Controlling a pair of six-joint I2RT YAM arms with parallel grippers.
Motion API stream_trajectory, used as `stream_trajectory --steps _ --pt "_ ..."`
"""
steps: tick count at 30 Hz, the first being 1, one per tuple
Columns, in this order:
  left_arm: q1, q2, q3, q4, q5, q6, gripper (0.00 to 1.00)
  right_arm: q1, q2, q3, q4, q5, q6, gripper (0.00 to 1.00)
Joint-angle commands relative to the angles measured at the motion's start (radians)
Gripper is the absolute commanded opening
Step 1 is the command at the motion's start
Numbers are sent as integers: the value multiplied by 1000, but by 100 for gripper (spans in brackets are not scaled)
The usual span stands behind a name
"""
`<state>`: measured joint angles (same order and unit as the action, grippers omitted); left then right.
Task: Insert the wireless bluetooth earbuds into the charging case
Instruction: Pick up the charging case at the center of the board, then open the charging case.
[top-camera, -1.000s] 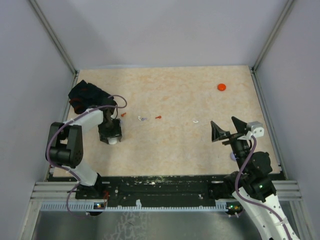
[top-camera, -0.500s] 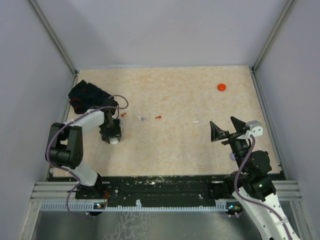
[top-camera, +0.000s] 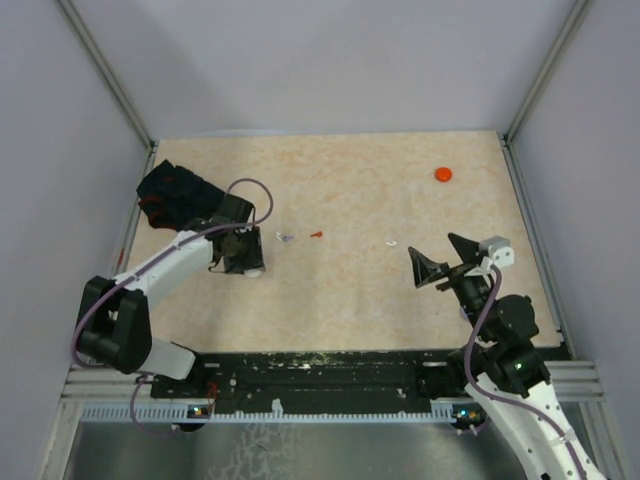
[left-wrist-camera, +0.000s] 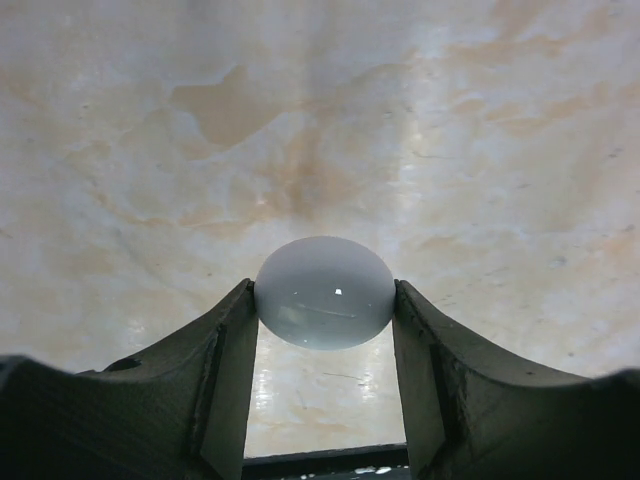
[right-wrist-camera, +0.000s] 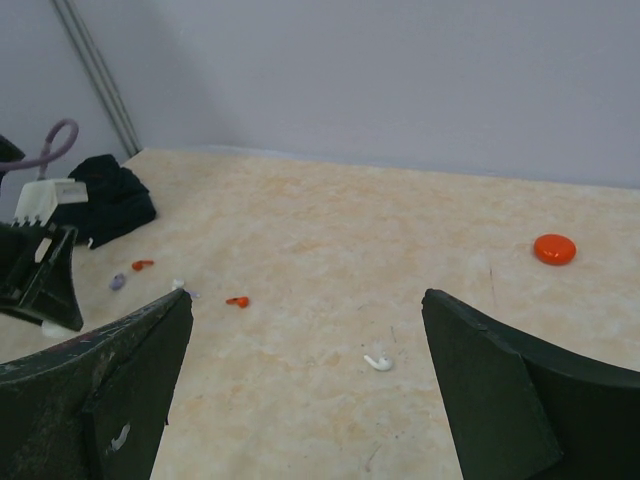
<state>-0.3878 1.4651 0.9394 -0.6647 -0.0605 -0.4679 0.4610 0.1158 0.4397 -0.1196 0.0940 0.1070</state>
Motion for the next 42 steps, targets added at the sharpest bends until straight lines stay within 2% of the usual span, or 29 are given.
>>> stream_trajectory --steps 1,9,13,18,25,29,33,36,39,42 --pt "-57 -96 0 89 12 -69 47 11 46 66 35 -95 25 97" --pt "-155 -245 -55 236 14 -118 45 11 163 136 -7 -167 105 98" --pt "-231 -266 -36 270 -32 -123 45 11 207 129 -25 -115 187 99" --pt "-318 -274 -25 325 -87 -130 45 11 230 116 -8 -108 191 98" --pt "-420 -254 -37 455 -115 -254 45 11 260 -5 218 -216 239 98" --pt "-487 -209 2 470 -167 -245 45 11 265 -88 343 -236 269 98" --pt "-560 -166 48 447 -245 -186 46 11 331 -18 262 -274 276 98" --pt "-574 -167 45 472 -249 -205 46 11 375 41 187 -317 275 98" --pt "-580 -167 37 510 -236 -239 45 12 382 11 250 -351 282 97" --pt "-607 -134 62 516 -262 -164 46 11 390 12 263 -349 285 95"
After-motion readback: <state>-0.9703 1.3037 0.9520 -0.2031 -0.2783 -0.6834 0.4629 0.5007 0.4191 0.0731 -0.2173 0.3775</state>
